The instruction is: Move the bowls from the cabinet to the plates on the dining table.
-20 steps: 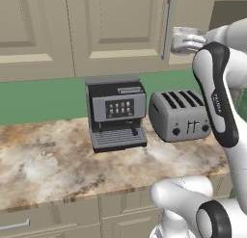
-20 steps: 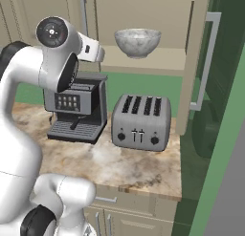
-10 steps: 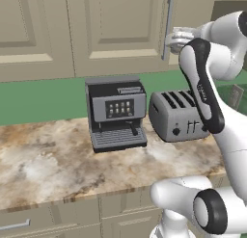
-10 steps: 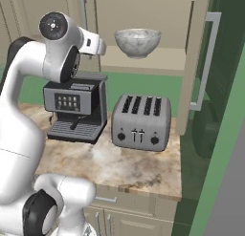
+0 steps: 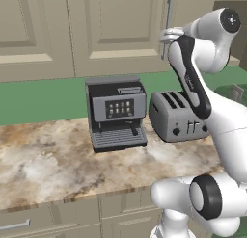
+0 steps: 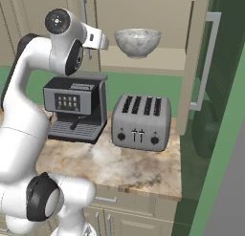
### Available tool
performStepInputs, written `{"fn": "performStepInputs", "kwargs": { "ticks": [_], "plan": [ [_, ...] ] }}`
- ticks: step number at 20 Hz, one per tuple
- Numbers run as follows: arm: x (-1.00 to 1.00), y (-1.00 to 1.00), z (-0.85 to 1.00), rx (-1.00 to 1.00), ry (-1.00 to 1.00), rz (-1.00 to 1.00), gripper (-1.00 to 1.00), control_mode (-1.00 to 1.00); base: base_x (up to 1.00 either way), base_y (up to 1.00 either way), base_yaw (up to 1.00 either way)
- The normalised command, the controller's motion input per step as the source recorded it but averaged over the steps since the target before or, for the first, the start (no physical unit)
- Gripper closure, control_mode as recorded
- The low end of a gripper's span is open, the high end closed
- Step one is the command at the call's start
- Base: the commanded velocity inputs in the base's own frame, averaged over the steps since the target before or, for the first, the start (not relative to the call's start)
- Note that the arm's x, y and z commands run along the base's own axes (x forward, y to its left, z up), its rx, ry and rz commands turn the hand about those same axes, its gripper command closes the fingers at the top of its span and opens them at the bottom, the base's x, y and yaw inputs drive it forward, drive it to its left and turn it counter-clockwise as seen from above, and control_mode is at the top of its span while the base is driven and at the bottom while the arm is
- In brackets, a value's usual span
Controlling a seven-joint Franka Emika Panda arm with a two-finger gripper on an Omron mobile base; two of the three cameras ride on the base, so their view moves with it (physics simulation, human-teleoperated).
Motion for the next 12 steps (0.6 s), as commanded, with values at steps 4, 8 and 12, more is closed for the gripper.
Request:
{"fn": "performStepInputs", "kwargs": {
  "ticks": [4, 8, 12],
  "plan": [
    [0.47, 0.06, 0.0, 0.0, 0.0, -0.01, -1.0, -1.0, 0.0, 0.0, 0.0],
    [0.46, 0.06, 0.0, 0.0, 0.0, -0.01, -1.0, -1.0, 0.0, 0.0, 0.0],
    [0.49, 0.04, 0.0, 0.0, 0.0, -0.01, -1.0, -1.0, 0.0, 0.0, 0.0]
  ]
}}
